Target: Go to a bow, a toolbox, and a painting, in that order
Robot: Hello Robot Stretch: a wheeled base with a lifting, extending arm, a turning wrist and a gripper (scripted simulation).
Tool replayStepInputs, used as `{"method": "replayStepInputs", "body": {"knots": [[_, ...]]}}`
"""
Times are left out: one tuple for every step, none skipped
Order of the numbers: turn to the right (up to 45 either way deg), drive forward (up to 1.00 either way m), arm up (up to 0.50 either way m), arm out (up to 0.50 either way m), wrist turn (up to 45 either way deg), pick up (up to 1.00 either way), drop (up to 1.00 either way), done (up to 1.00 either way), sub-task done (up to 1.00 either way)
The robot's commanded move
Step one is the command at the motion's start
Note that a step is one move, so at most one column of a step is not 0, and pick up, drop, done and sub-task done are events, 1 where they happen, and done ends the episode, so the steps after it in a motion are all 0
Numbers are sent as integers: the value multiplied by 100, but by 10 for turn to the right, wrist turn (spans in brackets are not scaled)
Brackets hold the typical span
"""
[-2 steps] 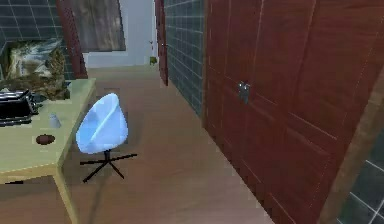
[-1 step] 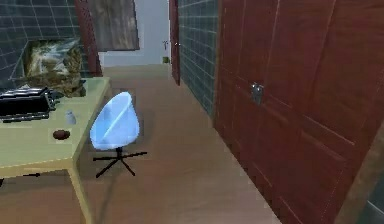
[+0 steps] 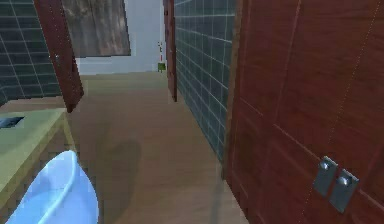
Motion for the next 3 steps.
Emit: {"method": "replayStepInputs", "body": {"knots": [[0, 80, 0, 0, 0, 0, 0, 0, 0], [-120, 0, 0, 0, 0, 0, 0, 0, 0], [0, 45, 0, 0, 0, 0, 0, 0, 0]]}}
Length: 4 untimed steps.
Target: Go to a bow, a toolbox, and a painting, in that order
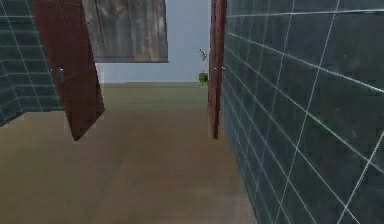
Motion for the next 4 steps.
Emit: {"method": "replayStepInputs", "body": {"knots": [[-180, 0, 0, 0, 0, 0, 0, 0, 0], [0, 100, 0, 0, 0, 0, 0, 0, 0], [0, 100, 0, 0, 0, 0, 0, 0, 0], [0, 100, 0, 0, 0, 0, 0, 0, 0]]}}
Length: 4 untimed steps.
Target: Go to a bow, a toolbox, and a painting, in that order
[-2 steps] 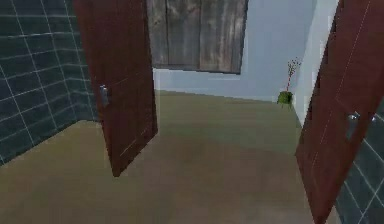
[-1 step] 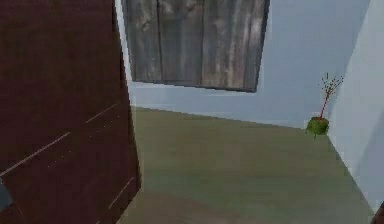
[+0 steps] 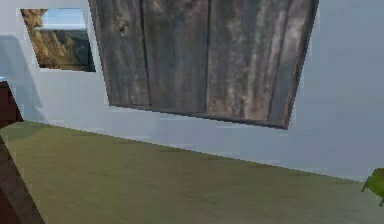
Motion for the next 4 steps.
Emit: {"method": "replayStepInputs", "body": {"knots": [[-60, 0, 0, 0, 0, 0, 0, 0, 0], [0, 45, 0, 0, 0, 0, 0, 0, 0], [450, 0, 0, 0, 0, 0, 0, 0, 0], [210, 0, 0, 0, 0, 0, 0, 0, 0]]}}
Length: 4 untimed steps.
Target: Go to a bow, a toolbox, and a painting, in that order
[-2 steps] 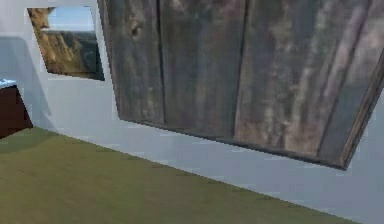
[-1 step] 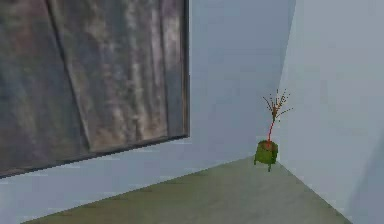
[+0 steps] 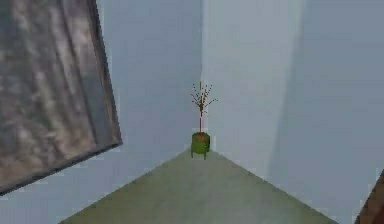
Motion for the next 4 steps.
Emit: {"method": "replayStepInputs", "body": {"knots": [[0, 20, 0, 0, 0, 0, 0, 0, 0], [-450, 0, 0, 0, 0, 0, 0, 0, 0], [-360, 0, 0, 0, 0, 0, 0, 0, 0], [0, 45, 0, 0, 0, 0, 0, 0, 0]]}}
